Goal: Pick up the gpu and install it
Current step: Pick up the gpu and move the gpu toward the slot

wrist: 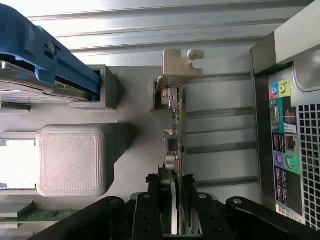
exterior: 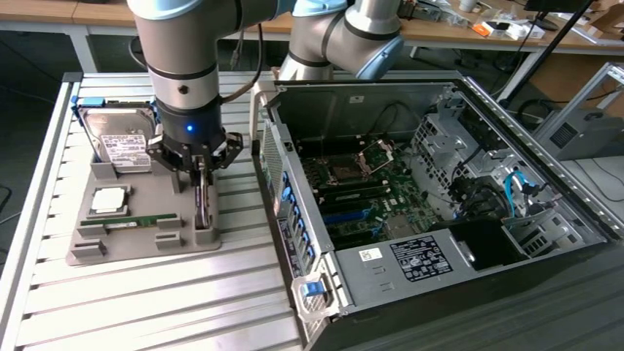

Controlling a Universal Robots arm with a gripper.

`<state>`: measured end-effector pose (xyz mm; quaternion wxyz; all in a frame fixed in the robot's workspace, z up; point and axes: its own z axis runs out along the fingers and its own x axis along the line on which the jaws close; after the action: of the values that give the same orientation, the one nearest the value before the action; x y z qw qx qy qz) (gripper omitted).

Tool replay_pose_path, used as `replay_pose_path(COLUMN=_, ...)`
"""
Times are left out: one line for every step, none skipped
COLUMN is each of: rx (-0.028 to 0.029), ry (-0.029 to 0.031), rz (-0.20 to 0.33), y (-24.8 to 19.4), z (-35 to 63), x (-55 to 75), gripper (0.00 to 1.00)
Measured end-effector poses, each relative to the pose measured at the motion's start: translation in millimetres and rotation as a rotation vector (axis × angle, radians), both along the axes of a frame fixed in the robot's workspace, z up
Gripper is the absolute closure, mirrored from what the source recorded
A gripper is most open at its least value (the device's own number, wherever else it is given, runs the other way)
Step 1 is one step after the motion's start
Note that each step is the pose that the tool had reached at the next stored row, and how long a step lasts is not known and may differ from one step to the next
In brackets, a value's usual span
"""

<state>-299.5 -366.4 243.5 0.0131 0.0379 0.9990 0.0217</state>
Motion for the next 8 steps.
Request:
replay_pose_path(rx=0.0000, ry=0.0000, rz=0.000, y=0.0, z=1.0, x=0.0, gripper=0.70)
replay_pose_path(rx=0.0000, ry=0.0000, rz=0.000, y=0.0, z=1.9, x=0.0, gripper=0.70)
replay_pose_path(rx=0.0000, ry=0.0000, rz=0.000, y=0.0, z=2.6, x=0.0, gripper=0.70)
replay_pose_path(rx=0.0000, ry=-0.0001, rz=0.000, y=0.0, z=3.0, x=0.0, gripper=0.70)
replay_pose_path(rx=0.0000, ry=0.0000, rz=0.000, y=0.0, z=3.9, x=0.0, gripper=0.70)
replay_pose_path(rx=0.0000, ry=0.0000, rz=0.000, y=0.0, z=4.5, x=0.0, gripper=0.70)
replay_pose_path(rx=0.0000, ry=0.0000, rz=0.000, y=0.0, z=5.0, x=0.0, gripper=0.70)
replay_pose_path(rx=0.0001, ry=-0.0002, rz=0.000, y=0.0, z=5.2, x=0.0, gripper=0.70)
